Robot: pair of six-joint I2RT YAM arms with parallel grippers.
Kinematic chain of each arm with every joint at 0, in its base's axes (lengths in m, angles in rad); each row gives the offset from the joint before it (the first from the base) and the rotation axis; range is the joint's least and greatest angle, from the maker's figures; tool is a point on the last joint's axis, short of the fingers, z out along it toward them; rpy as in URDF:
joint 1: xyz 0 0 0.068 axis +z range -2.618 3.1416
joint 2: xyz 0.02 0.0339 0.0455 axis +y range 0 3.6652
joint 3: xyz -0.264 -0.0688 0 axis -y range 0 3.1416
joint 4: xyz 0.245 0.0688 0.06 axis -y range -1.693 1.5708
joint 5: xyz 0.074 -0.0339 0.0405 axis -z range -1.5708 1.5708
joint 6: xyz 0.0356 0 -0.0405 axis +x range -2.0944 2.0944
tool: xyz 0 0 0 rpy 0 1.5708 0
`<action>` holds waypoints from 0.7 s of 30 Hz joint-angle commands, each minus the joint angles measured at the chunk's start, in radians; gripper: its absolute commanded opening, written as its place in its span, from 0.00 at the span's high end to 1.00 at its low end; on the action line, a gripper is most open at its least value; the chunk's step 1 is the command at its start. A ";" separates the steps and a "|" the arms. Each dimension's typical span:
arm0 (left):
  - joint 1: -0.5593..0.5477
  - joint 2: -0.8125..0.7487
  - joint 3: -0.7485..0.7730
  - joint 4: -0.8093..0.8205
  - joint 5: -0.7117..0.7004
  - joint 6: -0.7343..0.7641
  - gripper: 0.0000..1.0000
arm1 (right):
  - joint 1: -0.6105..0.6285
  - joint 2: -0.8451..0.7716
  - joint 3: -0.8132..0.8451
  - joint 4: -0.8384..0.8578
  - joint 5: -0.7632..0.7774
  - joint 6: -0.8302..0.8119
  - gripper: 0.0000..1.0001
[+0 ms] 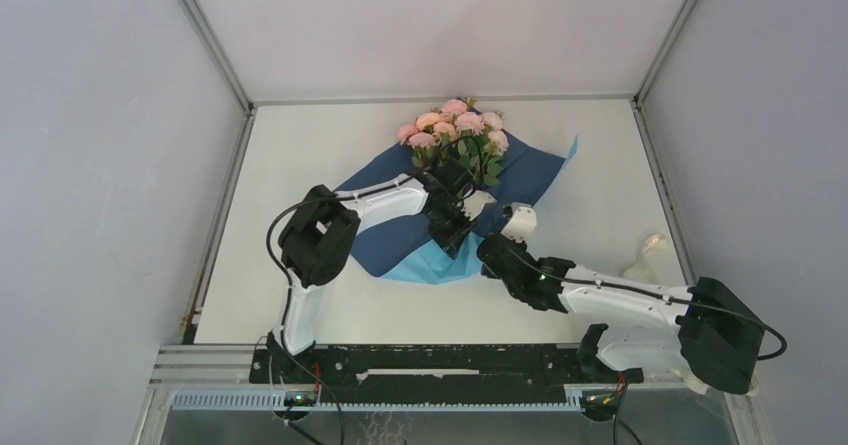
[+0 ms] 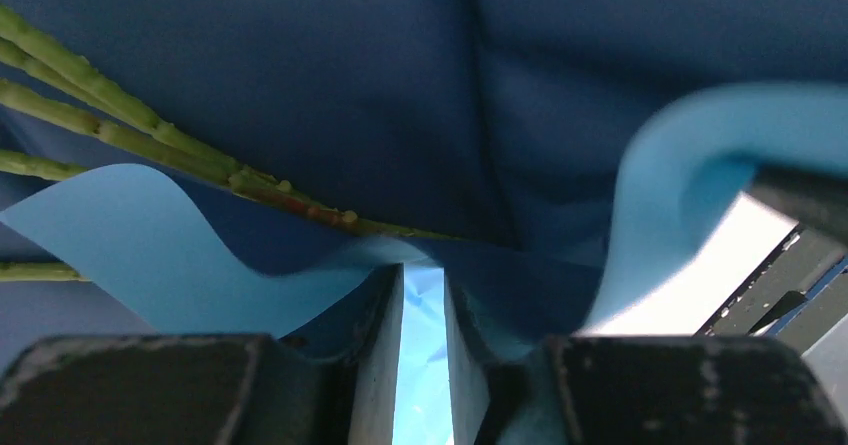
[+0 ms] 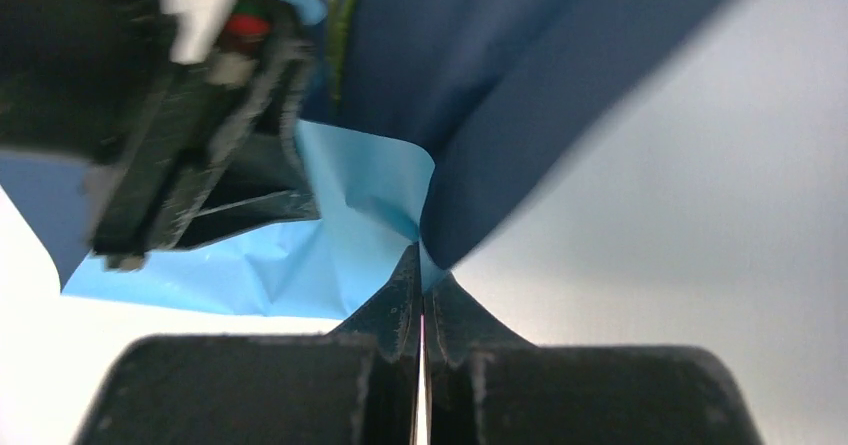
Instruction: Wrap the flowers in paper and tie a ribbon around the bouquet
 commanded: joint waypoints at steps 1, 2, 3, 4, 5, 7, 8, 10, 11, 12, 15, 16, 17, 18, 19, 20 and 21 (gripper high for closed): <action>0.020 0.034 0.013 0.029 -0.004 -0.014 0.73 | 0.071 0.050 0.109 -0.010 0.144 -0.249 1.00; 0.023 0.036 0.012 0.032 0.002 -0.015 0.73 | 0.083 0.065 0.129 -0.019 0.160 -0.275 1.00; 0.025 0.036 0.012 0.036 0.008 -0.018 0.73 | 0.092 0.081 0.149 -0.034 0.173 -0.296 1.00; 0.031 0.038 0.014 0.038 0.013 -0.023 0.73 | 0.099 0.094 0.173 -0.054 0.194 -0.305 1.00; 0.035 0.039 0.015 0.036 0.018 -0.026 0.73 | 0.101 0.106 0.189 -0.085 0.210 -0.299 1.00; 0.046 0.035 0.015 0.037 0.020 -0.031 0.73 | 0.093 0.105 0.202 -0.133 0.214 -0.260 1.00; 0.052 0.032 0.014 0.038 0.020 -0.032 0.73 | 0.083 0.093 0.196 -0.145 0.192 -0.232 0.99; 0.055 0.026 0.015 0.038 0.017 -0.028 0.73 | 0.048 0.055 0.146 -0.114 0.098 -0.176 0.78; 0.055 0.024 0.014 0.040 0.013 -0.026 0.73 | 0.030 0.030 0.101 -0.051 0.041 -0.131 0.68; 0.056 0.025 0.014 0.040 0.012 -0.026 0.73 | 0.011 0.005 0.049 0.016 -0.029 -0.097 0.60; 0.056 0.034 0.011 0.039 0.019 -0.025 0.73 | -0.046 -0.054 -0.112 0.251 -0.192 0.026 0.50; 0.056 0.035 0.011 0.039 0.021 -0.025 0.73 | -0.053 -0.067 -0.151 0.314 -0.210 0.060 0.45; 0.055 0.035 0.010 0.039 0.021 -0.025 0.73 | -0.055 -0.081 -0.179 0.358 -0.213 0.089 0.42; 0.056 0.035 0.009 0.039 0.022 -0.024 0.73 | -0.050 -0.092 -0.202 0.400 -0.200 0.106 0.38; 0.056 0.036 0.009 0.038 0.023 -0.023 0.73 | -0.045 -0.100 -0.218 0.435 -0.186 0.114 0.35; 0.056 0.037 0.010 0.038 0.024 -0.023 0.73 | -0.039 -0.101 -0.228 0.458 -0.172 0.118 0.32; 0.056 0.036 0.010 0.039 0.024 -0.023 0.73 | -0.036 -0.095 -0.231 0.472 -0.163 0.125 0.31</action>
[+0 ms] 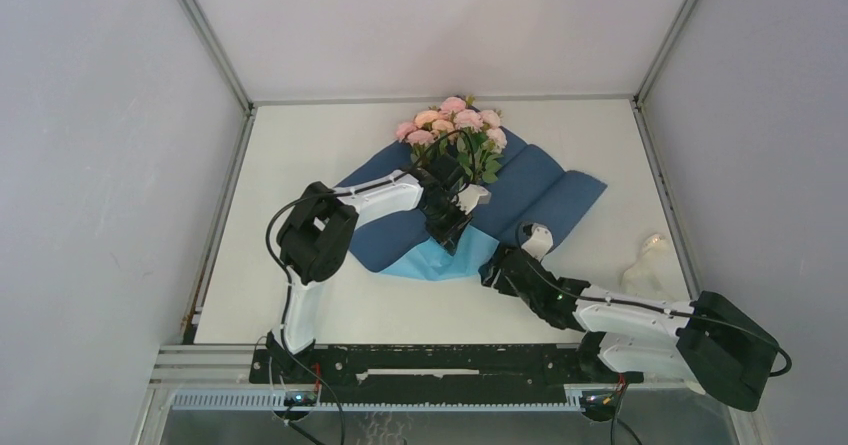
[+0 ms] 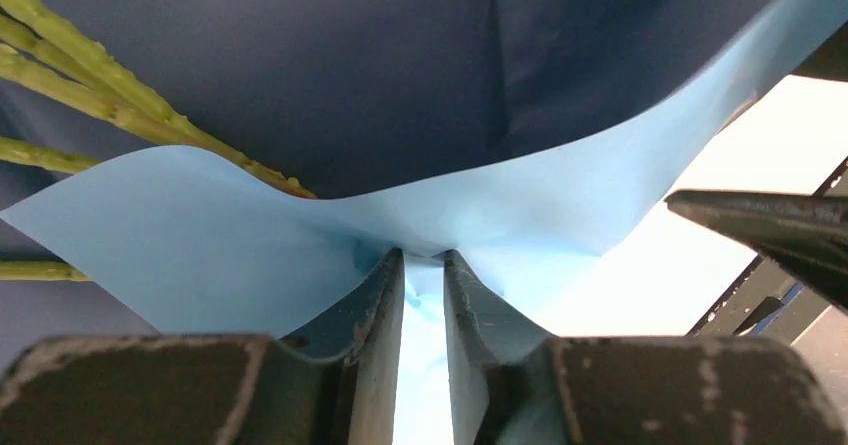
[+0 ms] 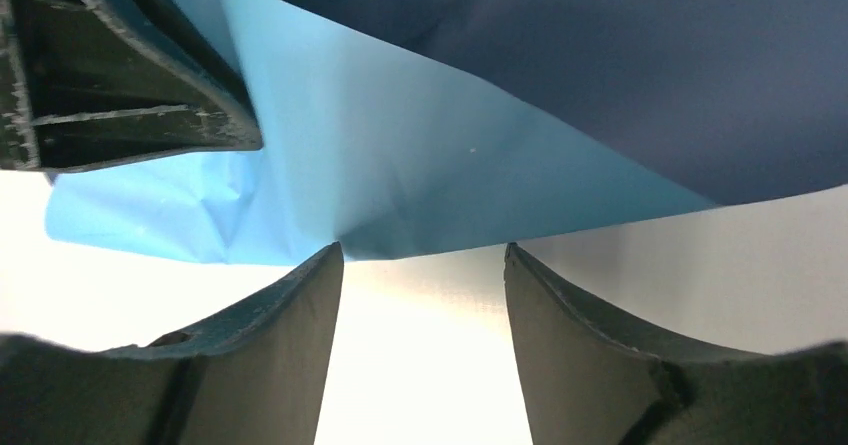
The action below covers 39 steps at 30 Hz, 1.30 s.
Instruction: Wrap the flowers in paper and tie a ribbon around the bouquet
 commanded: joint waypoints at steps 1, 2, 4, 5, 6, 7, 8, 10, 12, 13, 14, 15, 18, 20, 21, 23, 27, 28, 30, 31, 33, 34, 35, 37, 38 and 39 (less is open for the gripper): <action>0.011 0.025 0.008 0.021 -0.028 0.002 0.73 | 0.015 -0.017 -0.013 0.261 -0.022 0.107 0.30; 0.011 0.026 0.010 0.021 -0.027 0.002 0.73 | 0.016 -0.004 -0.013 0.273 -0.017 0.108 0.29; 0.011 0.025 0.011 0.022 -0.026 0.003 0.73 | 0.020 0.022 -0.018 0.302 -0.013 0.118 0.29; 0.011 0.023 0.010 0.022 -0.025 0.003 0.73 | 0.023 0.033 -0.020 0.317 -0.010 0.133 0.29; 0.011 0.023 0.012 0.022 -0.025 0.001 0.73 | 0.026 0.045 -0.021 0.321 -0.003 0.150 0.28; 0.011 0.022 0.011 0.022 -0.025 0.001 0.73 | 0.027 0.057 -0.022 0.324 0.004 0.168 0.28; 0.011 0.022 0.011 0.022 -0.026 0.001 0.73 | 0.026 0.069 -0.023 0.322 0.013 0.185 0.28; 0.011 0.022 0.014 0.021 -0.030 0.002 0.73 | 0.021 0.089 -0.016 0.282 0.040 0.247 0.28; 0.010 0.021 0.016 0.016 -0.032 0.006 0.73 | 0.013 0.098 0.007 0.159 0.089 0.344 0.28; 0.010 0.018 0.016 0.014 -0.034 0.007 0.73 | 0.013 0.099 0.022 0.085 0.108 0.389 0.28; 0.010 0.016 0.015 0.013 -0.035 0.009 0.73 | 0.013 0.100 0.034 0.031 0.126 0.414 0.28; 0.011 0.013 0.015 0.013 -0.035 0.010 0.73 | 0.014 0.102 0.046 -0.029 0.140 0.428 0.28; 0.011 0.010 0.017 0.011 -0.036 0.013 0.73 | 0.012 0.113 0.057 -0.083 0.150 0.446 0.26; 0.011 0.011 0.020 0.010 -0.036 0.013 0.73 | 0.006 0.128 0.057 -0.072 0.141 0.447 0.25; 0.010 0.012 0.021 0.010 -0.035 0.013 0.73 | 0.002 0.137 0.057 -0.065 0.136 0.446 0.26; 0.011 0.012 0.022 0.006 -0.033 0.015 0.73 | -0.001 0.148 0.057 -0.067 0.131 0.458 0.30; 0.011 0.010 0.022 0.002 -0.039 0.022 0.73 | -0.002 0.143 0.057 -0.090 0.150 0.460 0.46; 0.011 0.008 0.023 0.000 -0.039 0.023 0.73 | -0.002 0.141 0.057 -0.086 0.153 0.451 0.52; 0.010 0.008 0.029 -0.005 -0.038 0.026 0.73 | -0.002 0.132 0.057 -0.067 0.163 0.409 0.67; 0.011 0.007 0.030 -0.008 -0.035 0.026 0.73 | 0.001 0.126 0.059 -0.052 0.169 0.374 0.74; 0.011 0.005 0.036 -0.011 -0.032 0.026 0.73 | 0.019 0.120 0.084 -0.069 0.200 0.306 0.85; 0.013 0.004 0.042 -0.016 -0.034 0.026 0.73 | 0.031 0.121 0.109 -0.099 0.225 0.273 0.91; 0.016 0.005 0.052 -0.026 -0.034 0.028 0.73 | 0.048 0.125 0.135 -0.132 0.254 0.242 0.96; 0.023 0.007 0.079 -0.043 -0.037 0.034 0.72 | 0.085 0.139 0.193 -0.213 0.336 0.182 1.00; 0.027 0.011 0.091 -0.051 -0.036 0.036 0.72 | 0.102 0.148 0.224 -0.254 0.373 0.153 1.00; 0.029 0.016 0.106 -0.060 -0.037 0.039 0.72 | 0.117 0.160 0.249 -0.283 0.403 0.116 1.00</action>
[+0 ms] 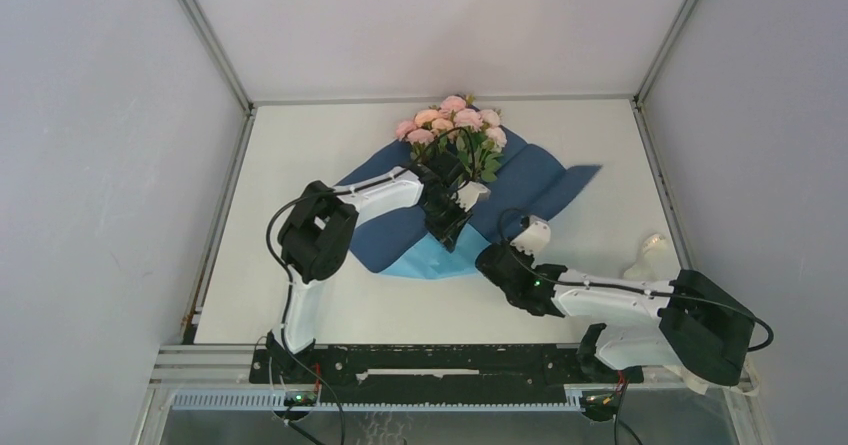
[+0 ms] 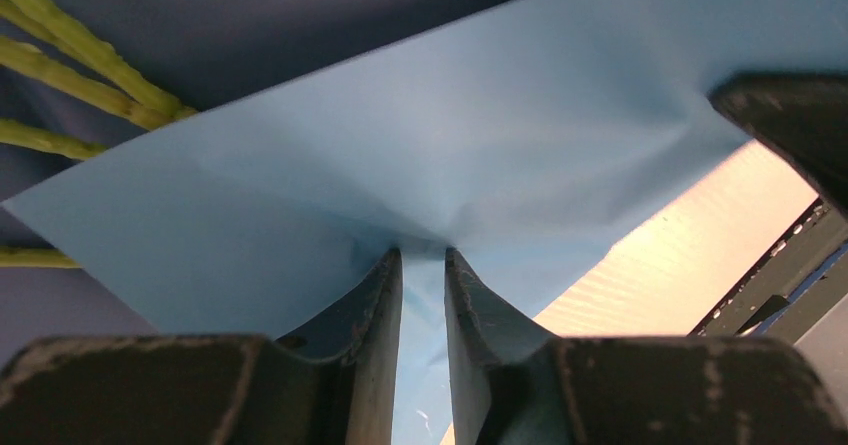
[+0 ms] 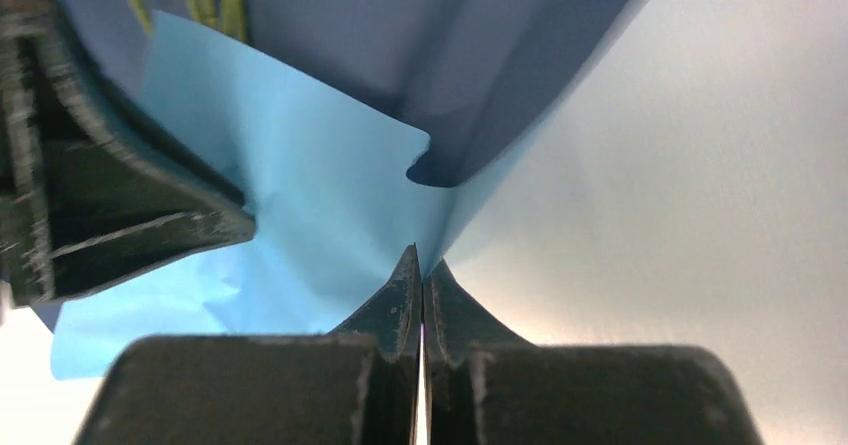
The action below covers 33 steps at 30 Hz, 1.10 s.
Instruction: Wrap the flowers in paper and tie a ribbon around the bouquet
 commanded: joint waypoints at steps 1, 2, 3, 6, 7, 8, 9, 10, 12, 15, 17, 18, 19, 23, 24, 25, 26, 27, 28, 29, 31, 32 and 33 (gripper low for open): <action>0.028 0.020 0.096 -0.042 -0.030 0.036 0.72 | 0.066 0.032 0.142 -0.149 0.197 -0.205 1.00; 0.032 0.029 0.108 -0.058 -0.033 0.042 0.72 | 0.076 0.048 0.165 -0.166 0.208 -0.249 1.00; 0.037 0.037 0.118 -0.069 -0.035 0.047 0.72 | 0.085 0.066 0.194 -0.184 0.217 -0.285 1.00; 0.057 0.055 0.141 -0.085 -0.028 0.045 0.72 | 0.117 0.140 0.266 -0.268 0.259 -0.348 1.00; 0.063 0.059 0.145 -0.086 -0.021 0.042 0.72 | 0.131 0.170 0.296 -0.312 0.287 -0.350 1.00; 0.068 0.060 0.147 -0.085 -0.014 0.039 0.72 | 0.151 0.197 0.324 -0.350 0.317 -0.358 1.00; 0.071 0.061 0.149 -0.084 -0.010 0.038 0.72 | 0.165 0.227 0.351 -0.395 0.342 -0.371 1.00; 0.074 0.062 0.150 -0.082 -0.006 0.039 0.72 | 0.179 0.254 0.376 -0.404 0.364 -0.402 1.00; 0.079 0.066 0.151 -0.077 0.002 0.041 0.72 | 0.202 0.312 0.404 -0.338 0.364 -0.555 1.00; 0.085 0.073 0.161 -0.085 0.019 0.044 0.71 | 0.231 0.362 0.429 -0.201 0.279 -0.829 1.00; 0.099 0.066 0.162 -0.089 0.055 0.041 0.71 | 0.242 0.380 0.449 -0.162 0.251 -0.931 1.00; 0.109 0.061 0.160 -0.089 0.088 0.038 0.70 | 0.243 0.385 0.452 -0.136 0.227 -1.008 1.00; 0.119 0.055 0.159 -0.089 0.111 0.032 0.70 | 0.247 0.389 0.453 -0.109 0.195 -1.048 1.00; 0.155 0.035 0.162 -0.087 0.172 0.015 0.65 | 0.251 0.444 0.493 -0.097 0.118 -1.220 1.00; 0.162 0.029 0.163 -0.088 0.178 0.015 0.62 | 0.252 0.465 0.509 -0.111 0.117 -1.245 1.00; 0.167 0.021 0.164 -0.089 0.181 0.017 0.59 | 0.253 0.484 0.522 -0.128 0.117 -1.263 1.00; 0.172 0.013 0.167 -0.093 0.183 0.022 0.56 | 0.254 0.499 0.531 -0.138 0.120 -1.275 1.00; 0.178 0.004 0.176 -0.103 0.184 0.032 0.54 | 0.257 0.509 0.537 -0.147 0.123 -1.282 1.00; 0.189 -0.005 0.189 -0.125 0.190 0.043 0.52 | 0.257 0.514 0.538 -0.153 0.119 -1.287 1.00; 0.200 -0.016 0.206 -0.140 0.201 0.053 0.49 | 0.259 0.517 0.538 -0.156 0.114 -1.290 1.00; 0.228 -0.046 0.240 -0.152 0.235 0.056 0.43 | 0.262 0.519 0.538 -0.154 0.103 -1.297 1.00; 0.246 -0.060 0.258 -0.152 0.256 0.046 0.41 | 0.264 0.522 0.538 -0.153 0.100 -1.304 1.00; 0.264 -0.073 0.274 -0.152 0.288 0.033 0.38 | 0.267 0.527 0.539 -0.150 0.102 -1.311 1.00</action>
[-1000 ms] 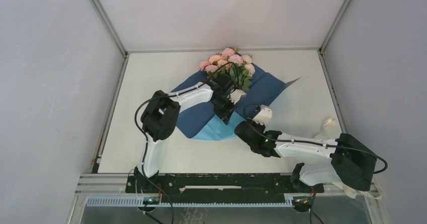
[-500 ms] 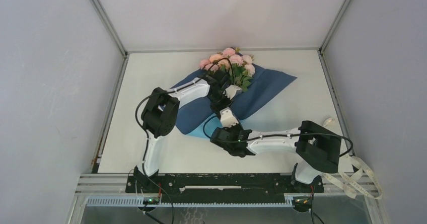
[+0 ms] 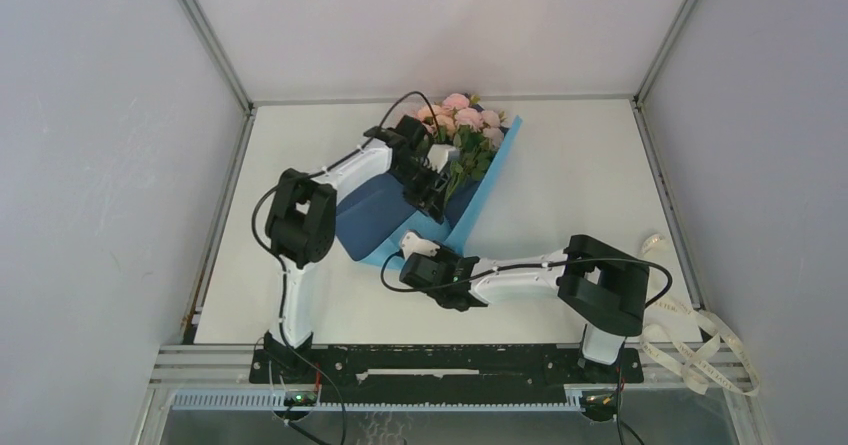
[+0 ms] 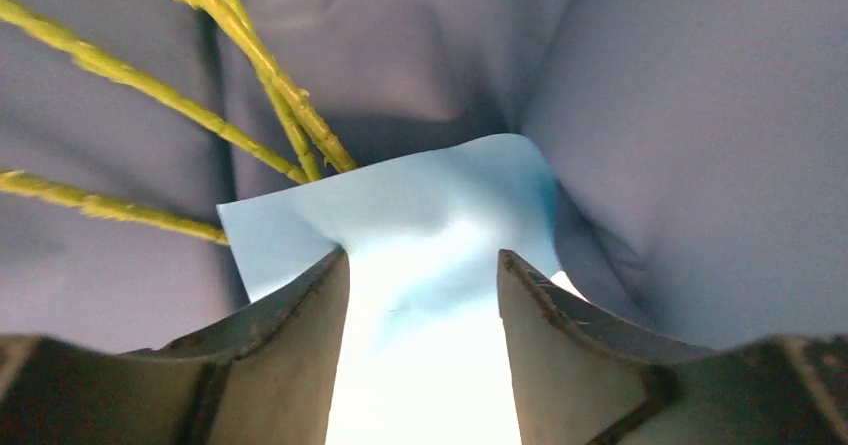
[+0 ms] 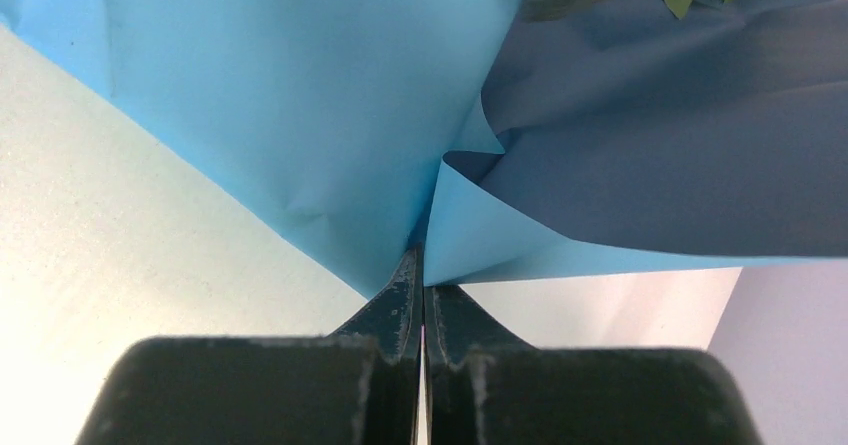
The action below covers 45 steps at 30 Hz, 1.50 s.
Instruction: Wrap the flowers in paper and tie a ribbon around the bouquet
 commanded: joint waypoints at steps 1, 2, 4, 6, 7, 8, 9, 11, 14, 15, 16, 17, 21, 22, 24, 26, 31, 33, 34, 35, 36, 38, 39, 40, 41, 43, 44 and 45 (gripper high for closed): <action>0.072 -0.140 0.128 -0.010 0.158 -0.012 0.35 | 0.021 0.012 0.027 0.015 -0.022 -0.074 1.00; 0.087 -0.154 0.136 0.001 0.197 -0.036 0.33 | 0.021 0.014 0.027 0.013 -0.021 -0.077 1.00; 0.108 -0.190 0.130 0.047 0.265 -0.084 0.21 | 0.022 0.018 0.027 0.009 -0.029 -0.079 1.00; 0.103 -0.235 0.103 0.104 0.299 -0.119 0.02 | 0.023 0.020 0.028 0.006 -0.035 -0.086 1.00; 0.095 -0.257 0.087 0.135 0.306 -0.139 0.01 | 0.023 0.021 0.027 0.007 -0.033 -0.091 1.00; 0.082 -0.272 0.076 0.162 0.310 -0.153 0.00 | 0.024 0.021 0.028 0.007 -0.032 -0.097 1.00; 0.067 -0.284 0.075 0.174 0.305 -0.159 0.00 | 0.024 0.022 0.027 0.009 -0.032 -0.099 1.00; 0.034 -0.288 0.092 0.183 0.285 -0.159 0.00 | 0.023 0.022 0.027 0.011 -0.033 -0.102 1.00; -0.011 -0.255 0.147 0.185 0.250 -0.172 0.00 | 0.024 0.027 0.028 0.015 -0.033 -0.106 1.00; -0.021 -0.232 0.167 0.181 0.223 -0.186 0.00 | 0.025 0.030 0.030 0.010 -0.032 -0.104 1.00; -0.032 -0.215 0.185 0.174 0.189 -0.193 0.00 | 0.025 0.030 0.031 0.007 -0.029 -0.104 1.00; -0.036 -0.196 0.203 0.168 0.156 -0.196 0.00 | 0.025 0.031 0.032 0.002 -0.026 -0.105 1.00; -0.037 -0.140 0.245 0.154 0.028 -0.210 0.00 | 0.024 0.026 0.033 -0.007 -0.027 -0.105 1.00; -0.038 -0.129 0.251 0.151 0.022 -0.213 0.00 | 0.025 0.027 0.033 -0.008 -0.027 -0.106 1.00; -0.040 -0.111 0.266 0.142 -0.005 -0.211 0.00 | 0.025 0.028 0.032 -0.003 -0.024 -0.113 1.00; -0.040 -0.099 0.278 0.119 -0.018 -0.200 0.00 | 0.025 0.026 0.033 -0.002 -0.023 -0.116 1.00; -0.016 -0.144 0.298 -0.013 0.061 -0.071 0.00 | 0.011 0.014 0.033 -0.010 -0.042 -0.089 1.00; 0.019 -0.188 0.255 -0.060 0.074 -0.007 0.00 | 0.008 0.008 0.031 -0.015 -0.041 -0.079 1.00; 0.045 -0.205 0.228 -0.078 0.073 0.009 0.00 | 0.005 0.005 0.029 -0.013 -0.041 -0.079 1.00; 0.074 -0.218 0.198 -0.094 0.082 0.023 0.00 | 0.006 0.003 0.026 -0.007 -0.043 -0.081 1.00; 0.098 -0.227 0.169 -0.108 0.090 0.028 0.00 | 0.005 0.002 0.024 -0.001 -0.045 -0.086 1.00; 0.124 -0.237 0.111 -0.149 0.109 0.054 0.00 | 0.007 0.006 0.025 0.010 -0.046 -0.099 1.00; 0.126 -0.241 0.082 -0.167 0.113 0.071 0.01 | 0.007 0.006 0.025 0.016 -0.045 -0.108 1.00; 0.124 -0.249 0.051 -0.169 0.127 0.080 0.01 | 0.008 0.007 0.025 0.021 -0.046 -0.116 1.00; 0.121 -0.254 0.029 -0.162 0.149 0.083 0.02 | 0.009 0.008 0.024 0.027 -0.046 -0.124 1.00; 0.112 -0.261 0.018 -0.119 0.220 0.056 0.01 | 0.011 0.011 0.024 0.034 -0.047 -0.140 1.00; 0.105 -0.262 0.024 -0.092 0.247 0.045 0.00 | 0.010 0.013 0.025 0.034 -0.045 -0.145 1.00; 0.093 -0.262 0.038 -0.056 0.271 0.017 0.00 | 0.011 0.014 0.025 0.032 -0.043 -0.148 1.00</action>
